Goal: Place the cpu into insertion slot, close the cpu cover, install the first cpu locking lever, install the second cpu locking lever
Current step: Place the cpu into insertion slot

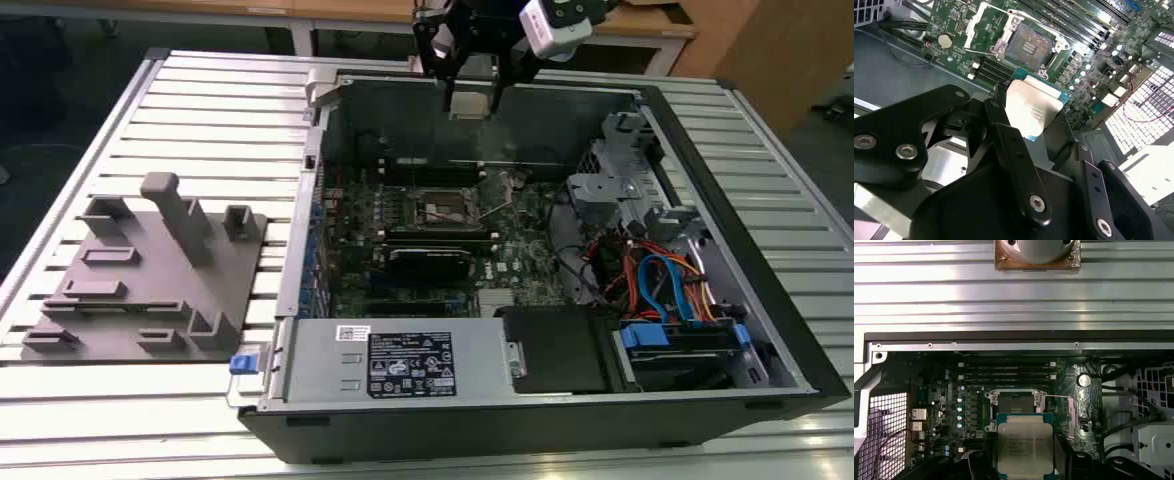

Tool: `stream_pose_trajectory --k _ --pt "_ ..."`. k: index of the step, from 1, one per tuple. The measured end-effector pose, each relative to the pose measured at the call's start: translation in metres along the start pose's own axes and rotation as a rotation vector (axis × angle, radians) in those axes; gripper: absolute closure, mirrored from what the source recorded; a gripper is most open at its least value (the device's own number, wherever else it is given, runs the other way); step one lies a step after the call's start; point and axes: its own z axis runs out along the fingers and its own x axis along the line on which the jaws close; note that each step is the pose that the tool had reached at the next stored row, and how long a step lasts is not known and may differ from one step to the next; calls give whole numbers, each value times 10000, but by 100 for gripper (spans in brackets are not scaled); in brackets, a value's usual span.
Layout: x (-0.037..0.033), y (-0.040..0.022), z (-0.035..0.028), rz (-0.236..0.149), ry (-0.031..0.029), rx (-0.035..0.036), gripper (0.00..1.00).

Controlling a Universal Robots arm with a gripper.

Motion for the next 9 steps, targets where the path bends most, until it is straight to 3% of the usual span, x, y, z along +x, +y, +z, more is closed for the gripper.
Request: stream_pose_trajectory --k 9 --pt "0 0 0 0 1 1 46"
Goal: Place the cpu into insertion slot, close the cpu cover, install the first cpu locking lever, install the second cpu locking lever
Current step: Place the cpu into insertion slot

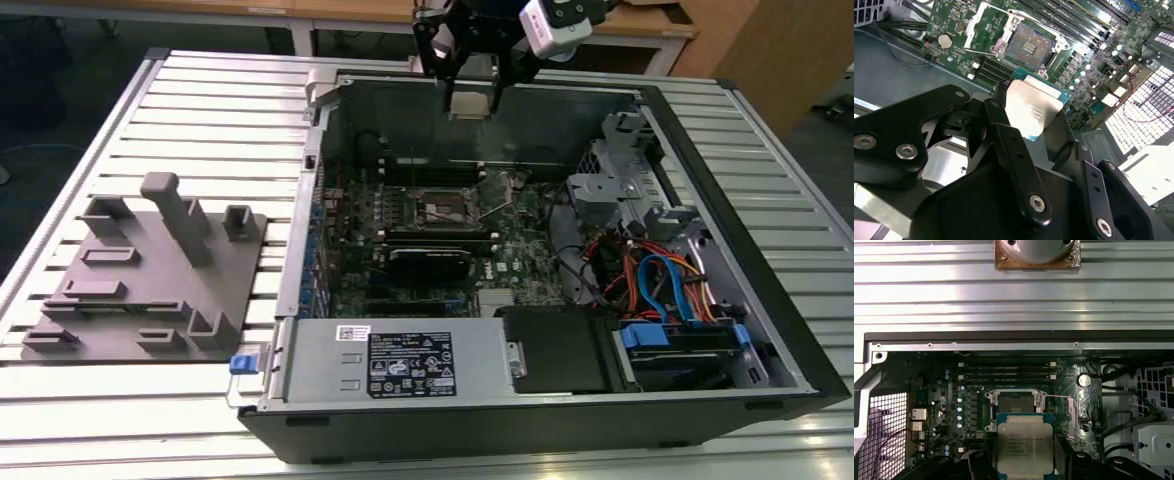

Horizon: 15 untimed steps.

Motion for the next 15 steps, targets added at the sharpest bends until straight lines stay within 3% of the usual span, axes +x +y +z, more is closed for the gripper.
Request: stream_pose_trajectory --k 15 --pt "6 0 1 331 -26 -7 46"
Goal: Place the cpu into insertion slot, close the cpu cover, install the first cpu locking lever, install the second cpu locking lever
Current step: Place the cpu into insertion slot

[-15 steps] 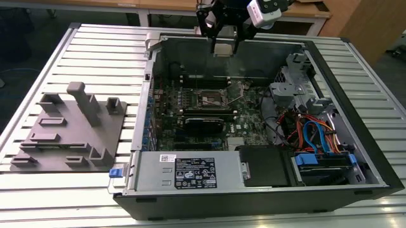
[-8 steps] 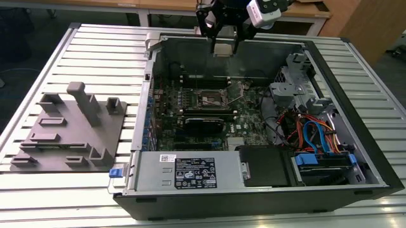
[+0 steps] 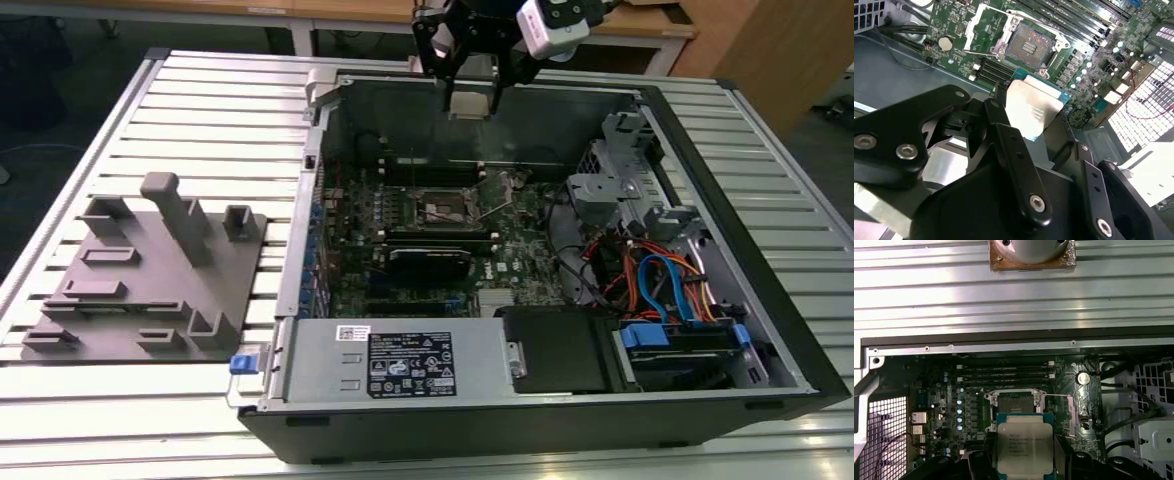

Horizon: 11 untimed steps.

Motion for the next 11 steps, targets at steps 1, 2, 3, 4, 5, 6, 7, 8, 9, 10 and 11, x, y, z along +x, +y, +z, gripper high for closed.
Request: stream_pose_trajectory --k 1,2,3,4,5,6,7,8,9,10,11 --pt "0 0 0 2 0 0 46" --pt "0 0 0 6 0 0 46" --pt "0 0 0 11 0 0 46" --pt "0 0 0 18 -1 0 46" --pt "0 0 0 26 -2 -1 46" --pt "0 0 0 34 -2 -1 46" --pt "0 0 0 42 -3 -1 46" --pt "0 0 0 52 -3 -1 46" --pt "0 0 0 65 -5 -1 46" --pt "0 0 0 83 -6 -1 46" --pt "0 0 0 110 -8 -1 46"
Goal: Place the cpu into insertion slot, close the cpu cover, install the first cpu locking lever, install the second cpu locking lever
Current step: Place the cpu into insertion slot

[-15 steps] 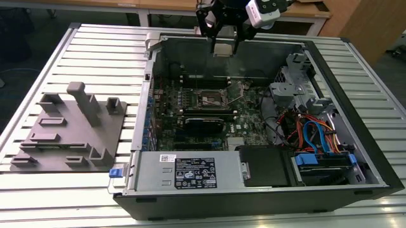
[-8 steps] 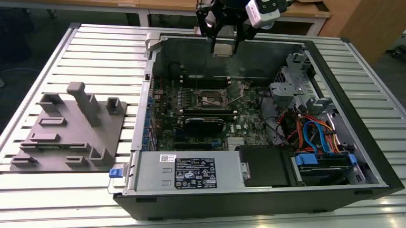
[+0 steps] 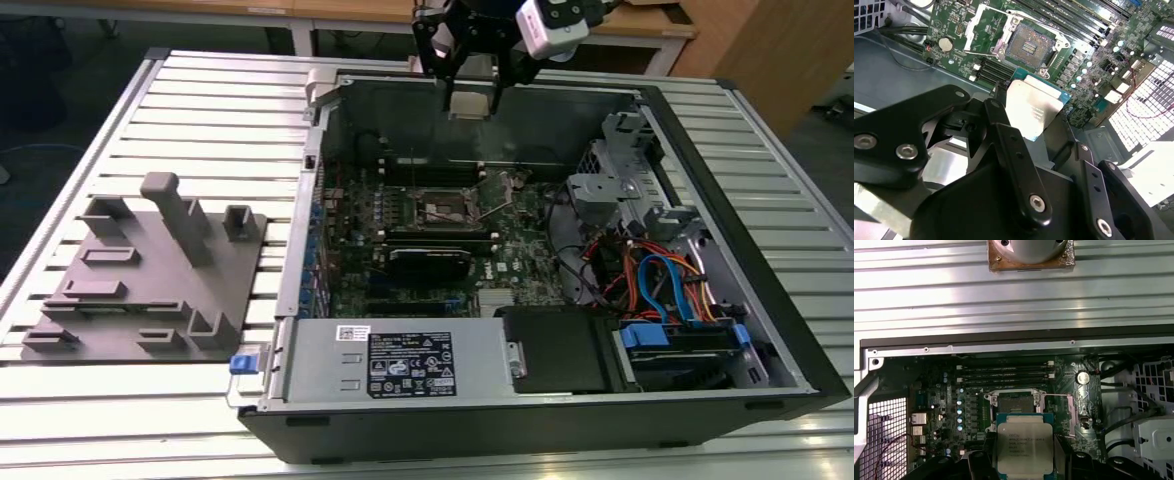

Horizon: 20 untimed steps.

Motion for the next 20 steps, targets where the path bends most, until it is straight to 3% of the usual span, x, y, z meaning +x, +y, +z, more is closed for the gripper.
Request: stream_pose_trajectory --k 8,20 --pt "0 0 2 716 -63 -8 46" --pt "0 -1 3 818 -73 -5 46"
